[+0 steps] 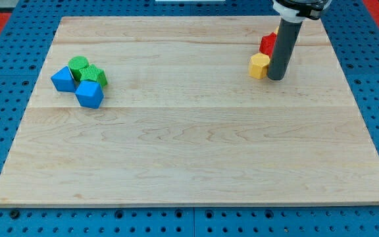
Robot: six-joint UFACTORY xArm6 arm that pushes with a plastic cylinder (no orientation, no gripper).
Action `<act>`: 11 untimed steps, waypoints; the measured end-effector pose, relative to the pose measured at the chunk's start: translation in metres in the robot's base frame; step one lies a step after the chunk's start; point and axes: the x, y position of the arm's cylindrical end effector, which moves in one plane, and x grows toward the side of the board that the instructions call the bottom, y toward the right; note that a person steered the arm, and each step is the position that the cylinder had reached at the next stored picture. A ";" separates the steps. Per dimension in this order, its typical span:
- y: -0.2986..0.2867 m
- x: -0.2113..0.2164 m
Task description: Separate the red star from the red circle
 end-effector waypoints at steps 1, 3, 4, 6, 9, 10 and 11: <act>0.049 -0.001; 0.083 -0.066; 0.083 -0.098; 0.087 -0.121; 0.033 -0.084; 0.033 -0.096; 0.032 -0.064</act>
